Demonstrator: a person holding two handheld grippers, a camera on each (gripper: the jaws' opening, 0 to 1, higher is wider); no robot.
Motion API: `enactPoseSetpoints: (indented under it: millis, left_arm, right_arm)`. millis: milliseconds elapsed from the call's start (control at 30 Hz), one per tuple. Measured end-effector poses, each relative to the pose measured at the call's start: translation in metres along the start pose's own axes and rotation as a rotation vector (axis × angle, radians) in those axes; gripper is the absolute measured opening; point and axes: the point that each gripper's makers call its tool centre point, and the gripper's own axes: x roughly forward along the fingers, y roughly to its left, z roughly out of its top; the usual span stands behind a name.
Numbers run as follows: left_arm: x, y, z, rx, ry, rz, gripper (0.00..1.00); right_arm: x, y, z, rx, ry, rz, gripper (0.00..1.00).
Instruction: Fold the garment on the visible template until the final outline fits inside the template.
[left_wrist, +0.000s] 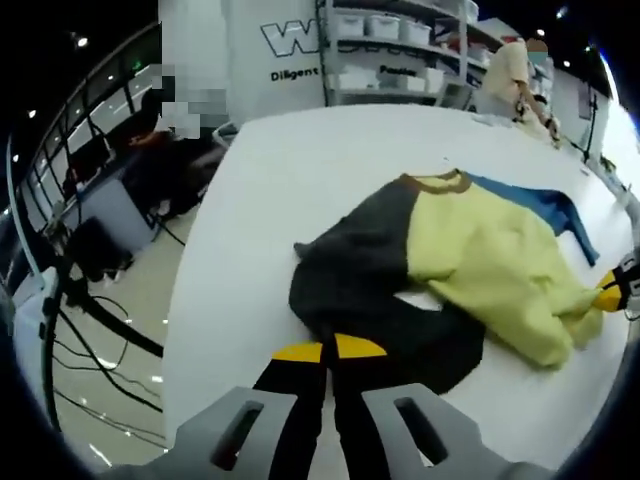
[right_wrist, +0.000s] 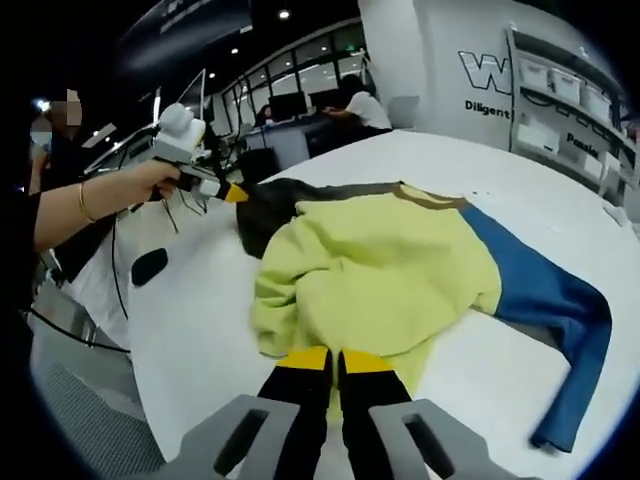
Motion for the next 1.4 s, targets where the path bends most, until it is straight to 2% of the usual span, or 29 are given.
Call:
enactPoseSetpoints:
  millis: [200,333,367,400,433,533,600,667,733,833,900,933,1000,1200,1300,1400]
  left_arm:
    - [-0.001,0.025,0.015,0.026,0.016,0.078,0.01]
    - [0.001,0.034,0.033,0.012,-0.014,0.117,0.01]
    - [0.001,0.037,0.035,0.009,-0.01,0.14,0.01]
    - [0.001,0.045,0.035,0.004,0.006,0.194,0.01]
    - [0.002,0.045,0.037,0.017,0.011,0.201,0.01]
    - [0.005,0.043,0.047,0.022,-0.026,0.212,0.02]
    - [0.007,0.041,0.054,0.052,-0.048,0.244,0.02]
    - [0.008,0.036,0.06,0.052,-0.066,0.242,0.02]
    - [0.011,0.027,0.068,0.065,-0.088,0.224,0.02]
    - [0.016,-0.004,0.083,0.113,-0.144,0.13,0.02]
    - [0.019,-0.018,0.085,0.148,-0.148,0.089,0.02]
    - [0.024,-0.03,0.084,0.163,-0.139,0.044,0.02]
    - [0.028,-0.043,0.078,0.173,-0.113,0.008,0.04]
    - [0.025,-0.068,0.067,0.191,-0.102,-0.036,0.28]
    - [0.017,-0.082,0.067,0.213,-0.129,-0.074,0.39]
    - [0.011,-0.097,0.063,0.196,-0.135,-0.133,0.46]
  right_arm:
    - [-0.006,0.0,0.002,0.036,0.001,0.021,0.0]
    - [-0.008,0.004,0.004,0.102,-0.003,0.061,0.0]
    - [-0.008,0.005,0.005,0.119,-0.005,0.068,0.0]
    - [-0.008,0.004,0.005,0.127,-0.006,0.071,0.0]
    - [-0.008,0.004,0.004,0.131,0.0,0.075,0.0]
    - [-0.009,0.003,0.006,0.144,-0.002,0.077,0.0]
    - [-0.011,0.003,0.007,0.16,-0.002,0.088,0.0]
    - [-0.012,0.003,0.008,0.167,0.0,0.094,0.0]
    - [-0.012,0.003,0.008,0.169,-0.001,0.094,0.0]
    - [-0.012,0.0,0.008,0.178,-0.001,0.096,0.0]
    - [-0.011,0.0,0.008,0.18,0.001,0.098,0.0]
    - [-0.011,0.0,0.008,0.179,0.002,0.099,0.0]
    - [-0.011,0.0,0.008,0.179,0.004,0.098,0.0]
    - [-0.011,-0.001,0.01,0.171,0.003,0.101,0.0]
    - [-0.012,-0.001,0.012,0.165,0.002,0.102,0.0]
    - [-0.011,-0.002,0.013,0.146,0.007,0.098,0.0]
